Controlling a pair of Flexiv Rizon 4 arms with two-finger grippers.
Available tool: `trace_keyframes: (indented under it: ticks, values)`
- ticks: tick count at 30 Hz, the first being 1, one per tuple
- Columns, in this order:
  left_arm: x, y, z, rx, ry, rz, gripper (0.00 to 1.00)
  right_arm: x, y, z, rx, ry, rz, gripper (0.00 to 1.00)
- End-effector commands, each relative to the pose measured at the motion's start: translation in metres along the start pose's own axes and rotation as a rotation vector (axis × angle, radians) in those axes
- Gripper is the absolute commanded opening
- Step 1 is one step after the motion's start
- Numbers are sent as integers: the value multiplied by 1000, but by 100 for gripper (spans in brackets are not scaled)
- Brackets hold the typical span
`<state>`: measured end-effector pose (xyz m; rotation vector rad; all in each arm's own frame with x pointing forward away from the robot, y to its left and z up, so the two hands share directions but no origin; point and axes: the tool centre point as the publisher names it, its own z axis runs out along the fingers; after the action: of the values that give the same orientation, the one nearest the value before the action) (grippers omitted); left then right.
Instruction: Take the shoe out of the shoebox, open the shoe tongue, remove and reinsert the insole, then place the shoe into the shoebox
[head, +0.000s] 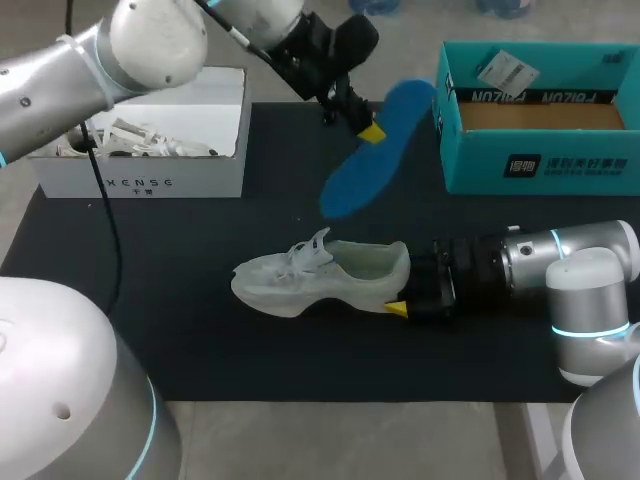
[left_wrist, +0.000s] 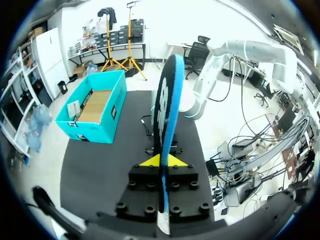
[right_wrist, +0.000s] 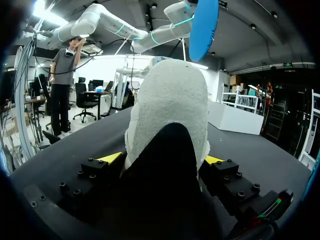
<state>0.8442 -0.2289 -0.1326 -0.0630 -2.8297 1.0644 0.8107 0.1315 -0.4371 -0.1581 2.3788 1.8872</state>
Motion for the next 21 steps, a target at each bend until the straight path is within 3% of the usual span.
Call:
trace_keyframes:
  ticks: [1,17,19,21]
  values:
    - [-3,-5,-23,-23,58,2,0,2,-7,5,2,0,0,0]
    - [-3,-5,-23,-23,58,2,0,2,-7,5,2,0,0,0]
    - [-15,-14,-31,-5,93,-43,0,2,-7,5,2,0,0,0]
    - [-28,-21,-43,44,202,-91,0,2,-7,5,2,0,0,0]
